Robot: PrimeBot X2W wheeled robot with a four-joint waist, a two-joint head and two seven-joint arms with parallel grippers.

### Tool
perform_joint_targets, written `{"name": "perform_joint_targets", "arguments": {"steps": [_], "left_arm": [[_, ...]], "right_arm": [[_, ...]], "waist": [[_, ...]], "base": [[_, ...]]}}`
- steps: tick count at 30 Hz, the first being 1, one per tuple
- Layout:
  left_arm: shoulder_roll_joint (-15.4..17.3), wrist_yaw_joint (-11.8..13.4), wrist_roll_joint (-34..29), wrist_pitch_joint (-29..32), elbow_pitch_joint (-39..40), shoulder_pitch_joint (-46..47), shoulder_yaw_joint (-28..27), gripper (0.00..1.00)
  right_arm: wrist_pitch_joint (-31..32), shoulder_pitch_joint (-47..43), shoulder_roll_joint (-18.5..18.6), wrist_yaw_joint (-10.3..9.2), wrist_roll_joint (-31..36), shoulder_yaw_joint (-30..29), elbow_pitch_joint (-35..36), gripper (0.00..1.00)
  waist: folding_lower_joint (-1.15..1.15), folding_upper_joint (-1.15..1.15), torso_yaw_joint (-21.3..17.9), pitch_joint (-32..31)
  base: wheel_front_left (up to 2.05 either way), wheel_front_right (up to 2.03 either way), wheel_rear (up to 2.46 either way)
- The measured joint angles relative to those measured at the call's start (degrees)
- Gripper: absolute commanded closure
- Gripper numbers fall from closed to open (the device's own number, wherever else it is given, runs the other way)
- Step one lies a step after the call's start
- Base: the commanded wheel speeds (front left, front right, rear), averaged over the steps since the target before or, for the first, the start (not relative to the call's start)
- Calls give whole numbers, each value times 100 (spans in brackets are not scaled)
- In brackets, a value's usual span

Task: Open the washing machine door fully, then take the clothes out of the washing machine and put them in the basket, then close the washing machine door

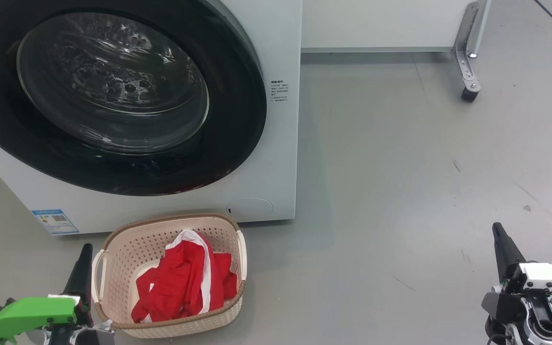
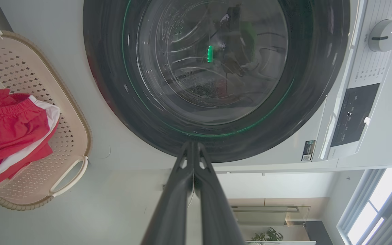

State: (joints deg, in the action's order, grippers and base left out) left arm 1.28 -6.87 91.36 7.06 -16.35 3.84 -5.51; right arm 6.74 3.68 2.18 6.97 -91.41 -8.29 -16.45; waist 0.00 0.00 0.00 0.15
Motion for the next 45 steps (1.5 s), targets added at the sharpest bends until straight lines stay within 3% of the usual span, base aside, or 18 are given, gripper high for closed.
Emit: {"name": "perform_joint_targets", "arguments": {"steps": [45], "left_arm": [[1,-1,0,-13,35,-1,30,100]], "right_arm": [[-1,0,-2,0,-26,10,30,100]], "waist": [[0,0,0,2]], "base": [[0,0,0]]}}
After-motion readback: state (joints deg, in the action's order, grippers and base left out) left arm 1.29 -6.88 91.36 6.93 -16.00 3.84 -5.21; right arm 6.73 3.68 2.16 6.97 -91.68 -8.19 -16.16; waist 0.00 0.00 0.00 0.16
